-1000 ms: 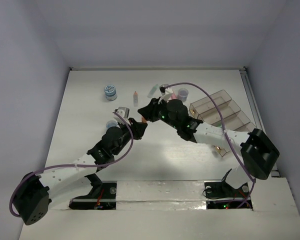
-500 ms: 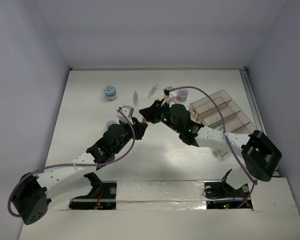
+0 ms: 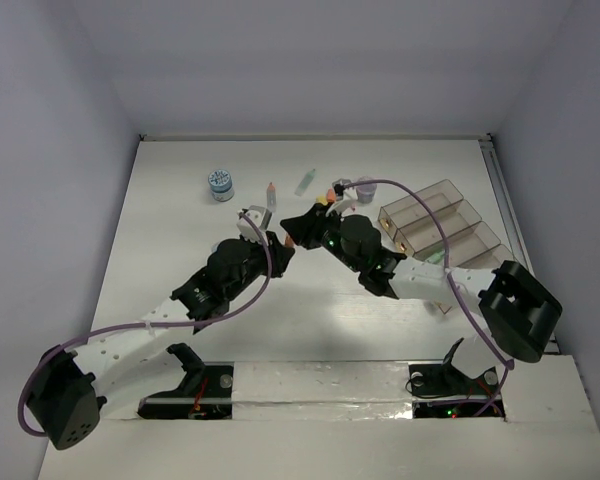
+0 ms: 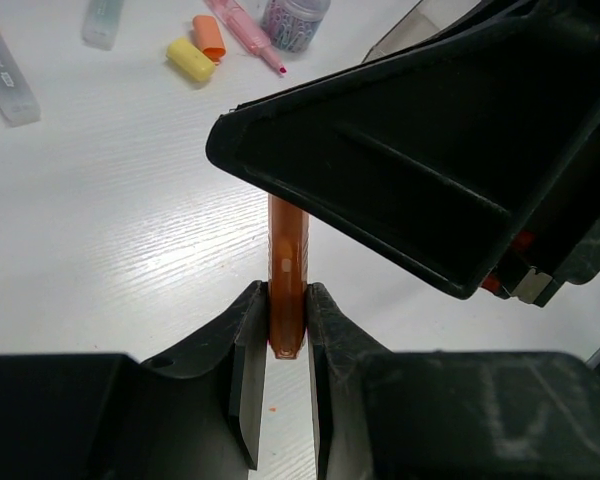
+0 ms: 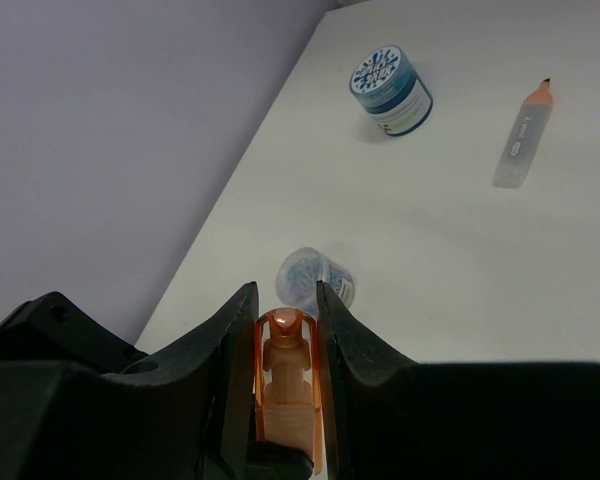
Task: Sort the stationery into containers
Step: Place the pen in the storage box.
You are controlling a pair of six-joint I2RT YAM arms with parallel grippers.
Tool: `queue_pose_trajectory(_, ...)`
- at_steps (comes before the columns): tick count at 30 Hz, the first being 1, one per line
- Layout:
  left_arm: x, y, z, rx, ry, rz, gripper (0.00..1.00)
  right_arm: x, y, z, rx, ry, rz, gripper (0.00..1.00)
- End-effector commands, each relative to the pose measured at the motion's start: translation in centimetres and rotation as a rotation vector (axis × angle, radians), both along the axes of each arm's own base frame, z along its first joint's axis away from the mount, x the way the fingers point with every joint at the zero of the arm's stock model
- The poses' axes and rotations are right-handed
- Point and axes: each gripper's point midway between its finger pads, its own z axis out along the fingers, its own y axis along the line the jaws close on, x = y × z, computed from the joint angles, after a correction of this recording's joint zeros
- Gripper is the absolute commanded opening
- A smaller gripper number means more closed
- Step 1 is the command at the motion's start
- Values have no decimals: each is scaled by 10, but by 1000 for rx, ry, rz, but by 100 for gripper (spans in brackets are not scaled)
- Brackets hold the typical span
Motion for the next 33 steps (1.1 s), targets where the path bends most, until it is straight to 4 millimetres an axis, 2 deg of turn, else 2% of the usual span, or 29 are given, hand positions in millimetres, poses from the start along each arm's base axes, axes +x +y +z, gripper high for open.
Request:
queue_pose_trajectory(1,28,27,185,-442,-425,163,0,-66,-3,-110,-311,238,164,0)
queue_pose_trajectory(4,24,6,157,-442,-353,68,0,-51,6,-90,-286,189,131,0)
queue_pose_trajectory(5,19,-1,143,-430,-329,25,0,-39,11,-73,-253,165,115,0)
queue_pose_trajectory(8,11,-9,121,-424,-285,-24,0,-12,12,-55,-211,135,58,0)
queue_pose_trajectory(9,10,-8,117,-424,-276,-24,0,0,13,-41,-184,118,39,0)
queue_pose_trajectory(11,6,-5,108,-421,-263,-21,0,11,14,-31,-156,109,26,0)
queue_pose_trajectory(12,5,-3,104,-413,-256,-16,0,12,17,-21,-137,98,30,0)
queue_pose_trajectory(14,4,1,103,-402,-265,-5,0,13,19,-15,-134,88,34,0)
queue_pose_trajectory(16,1,3,103,-402,-271,-9,0,14,22,-10,-136,90,43,12)
queue_pose_trajectory(17,0,2,103,-400,-273,-17,0,13,22,-12,-143,96,46,27)
queue_pose_trajectory(20,0,-3,98,-395,-264,-39,0,9,20,-14,-138,104,53,45)
queue_pose_trajectory(26,1,-12,98,-402,-259,-73,0,0,17,-19,-144,122,82,48)
queue_pose_trajectory(28,2,-14,98,-399,-259,-78,0,-1,15,-20,-140,124,77,43)
queue_pose_trajectory(29,2,-15,99,-401,-259,-83,0,-1,12,-16,-133,115,66,31)
queue_pose_trajectory(33,2,-18,96,-405,-243,-91,0,4,3,-13,-157,97,22,14)
